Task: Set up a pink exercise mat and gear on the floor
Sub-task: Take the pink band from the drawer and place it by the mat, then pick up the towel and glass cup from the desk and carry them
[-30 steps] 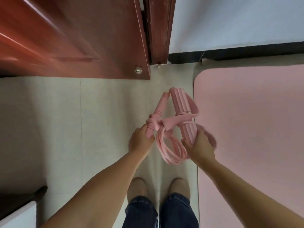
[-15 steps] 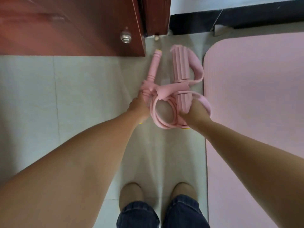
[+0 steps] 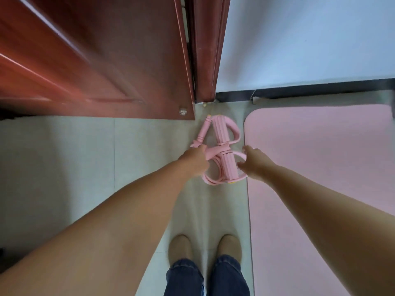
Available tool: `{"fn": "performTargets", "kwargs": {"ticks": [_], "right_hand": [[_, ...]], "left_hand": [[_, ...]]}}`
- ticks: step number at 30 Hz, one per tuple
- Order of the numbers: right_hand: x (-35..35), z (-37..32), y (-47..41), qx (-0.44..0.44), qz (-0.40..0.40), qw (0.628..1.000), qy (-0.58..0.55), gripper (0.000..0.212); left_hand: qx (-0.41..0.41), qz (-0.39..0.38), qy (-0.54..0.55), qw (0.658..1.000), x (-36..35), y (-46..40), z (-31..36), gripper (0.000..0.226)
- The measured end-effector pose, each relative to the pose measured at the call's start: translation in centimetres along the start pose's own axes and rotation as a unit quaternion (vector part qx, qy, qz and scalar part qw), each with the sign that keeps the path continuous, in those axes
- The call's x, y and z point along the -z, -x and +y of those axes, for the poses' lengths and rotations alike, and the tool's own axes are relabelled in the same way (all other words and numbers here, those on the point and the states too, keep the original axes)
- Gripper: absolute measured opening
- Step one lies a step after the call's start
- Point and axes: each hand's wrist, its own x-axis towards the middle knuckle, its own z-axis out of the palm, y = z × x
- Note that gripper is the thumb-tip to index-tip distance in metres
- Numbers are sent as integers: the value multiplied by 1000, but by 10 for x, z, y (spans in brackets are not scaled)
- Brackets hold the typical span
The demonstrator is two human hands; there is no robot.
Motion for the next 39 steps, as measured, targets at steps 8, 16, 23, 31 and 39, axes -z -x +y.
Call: {"fn": "performTargets", "kwargs": {"ticks": [8,16,23,31,39], "right_hand": [[141,-82,177,59,-30,989,131,33],[224,-123,354,39,59,991,116,30],[232,-139,419,28,103,987,123,28],[250,-145,453,2,138,981,138,27],[243,-185,477,85,118,966,215,26]], "left_hand": [[-7,40,-74,996,109,181,110,58],[-21,112,-94,989,197,376,163,33],[-48,151,-94,983,234,447,164,36],[-48,160,-70,984,237,471,152,33],[-2,223,17,975,247,515,110,39]]}}
